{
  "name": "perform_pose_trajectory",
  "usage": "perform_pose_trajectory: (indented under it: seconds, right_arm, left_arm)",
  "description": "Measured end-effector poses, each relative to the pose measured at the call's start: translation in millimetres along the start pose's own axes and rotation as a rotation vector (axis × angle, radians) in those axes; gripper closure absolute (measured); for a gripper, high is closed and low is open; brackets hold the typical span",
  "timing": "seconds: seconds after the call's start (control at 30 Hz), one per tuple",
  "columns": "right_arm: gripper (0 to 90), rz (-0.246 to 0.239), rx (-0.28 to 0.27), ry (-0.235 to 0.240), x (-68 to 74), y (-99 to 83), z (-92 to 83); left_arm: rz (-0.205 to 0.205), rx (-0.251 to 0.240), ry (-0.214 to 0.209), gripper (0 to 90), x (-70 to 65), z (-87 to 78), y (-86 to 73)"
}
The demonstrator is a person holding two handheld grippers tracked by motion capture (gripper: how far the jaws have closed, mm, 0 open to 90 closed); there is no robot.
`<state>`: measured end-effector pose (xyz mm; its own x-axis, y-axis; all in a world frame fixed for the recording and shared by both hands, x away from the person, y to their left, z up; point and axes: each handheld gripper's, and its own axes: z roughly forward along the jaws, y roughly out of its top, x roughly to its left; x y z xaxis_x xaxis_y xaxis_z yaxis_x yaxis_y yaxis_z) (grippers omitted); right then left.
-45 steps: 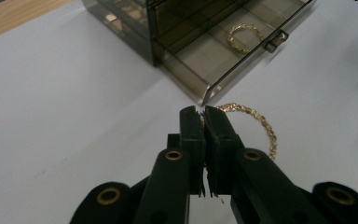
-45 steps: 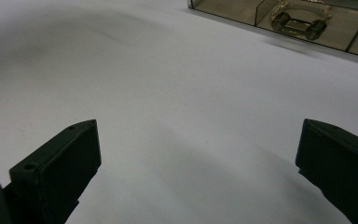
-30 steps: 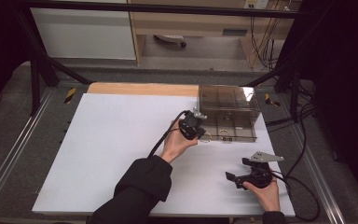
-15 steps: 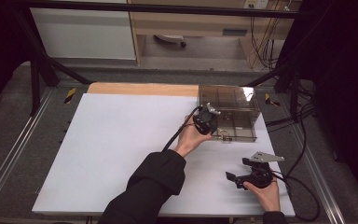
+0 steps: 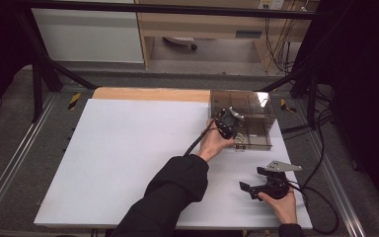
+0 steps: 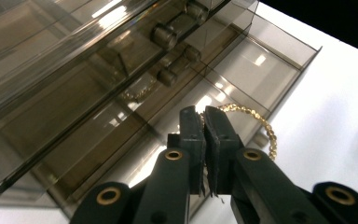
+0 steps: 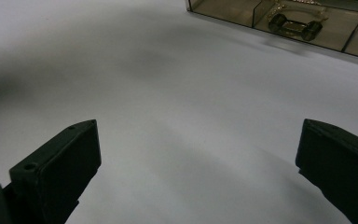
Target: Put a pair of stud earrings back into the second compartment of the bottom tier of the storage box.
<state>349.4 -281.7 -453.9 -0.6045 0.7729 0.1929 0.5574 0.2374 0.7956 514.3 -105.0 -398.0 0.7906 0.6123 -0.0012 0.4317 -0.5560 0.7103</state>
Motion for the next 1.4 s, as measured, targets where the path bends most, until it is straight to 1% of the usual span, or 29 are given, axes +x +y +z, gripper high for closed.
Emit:
perform_pose_trajectory:
  seconds: [0.1,0.17,0.3,0.43,0.57,0.73,0.8,0.87,0.93,1.0,1.1,1.17,1.27,1.33,1.4]
  right_arm:
    - [0.7,-0.005,0.007,-0.001,0.0,-0.4,0.8]
    - [0.7,-0.007,0.006,-0.001,0.0,-0.4,1.1]
    - [0.7,-0.003,0.004,0.002,0.1,-0.3,0.7]
    - [0.7,-0.005,0.004,0.003,-0.1,-0.4,0.9]
    - [0.7,-0.002,0.003,0.004,0.2,-0.4,0.6]
    - [0.7,-0.002,0.003,0.004,0.1,-0.4,0.7]
    - [0.7,-0.003,0.003,0.005,0.1,-0.5,0.9]
    - [0.7,-0.004,0.004,0.005,0.1,-0.5,0.9]
    - [0.7,-0.003,0.001,0.004,0.0,-0.4,0.6]
    - [0.7,-0.001,-0.001,0.004,0.1,-0.4,0.4]
    - [0.7,-0.003,-0.001,0.003,0.0,-0.4,0.4]
    - [0.7,-0.004,-0.002,0.001,-0.4,-0.6,0.2]
    - [0.7,0.007,0.002,0.004,0.4,-1.0,0.2]
    - [0.7,0.003,0.002,0.003,0.4,-1.1,0.8]
    - [0.7,0.003,0.004,0.002,0.2,-1.0,0.7]
  left_arm:
    - [0.001,0.002,0.007,86.4,-0.4,7.9,1.0]
    - [0.000,0.004,0.016,86.4,1.3,12.8,0.4]
    - [-0.009,0.004,0.021,86.4,5.3,19.9,-1.4]
    - [-0.002,0.010,0.013,86.3,6.1,25.7,-3.9]
    - [0.004,0.030,0.005,86.2,7.0,30.3,-6.7]
    - [0.022,0.040,-0.006,86.0,6.6,30.4,-8.2]
    - [0.021,0.042,-0.015,85.7,6.8,27.7,-7.7]
    - [0.023,0.040,-0.015,84.6,6.6,23.4,-7.2]
    - [0.023,0.032,-0.022,82.2,7.0,18.2,-6.7]
    - [0.025,0.011,-0.025,79.7,6.5,11.0,-7.7]
    - [0.021,-0.001,-0.043,74.1,5.9,0.8,-10.0]
    - [0.017,-0.017,-0.054,71.5,6.4,-8.7,-12.7]
    - [0.018,-0.047,-0.062,66.7,7.9,-23.5,-20.1]
    - [0.037,-0.060,-0.061,63.2,9.2,-33.6,-27.1]
    - [0.041,-0.063,-0.057,60.3,11.6,-43.8,-34.5]
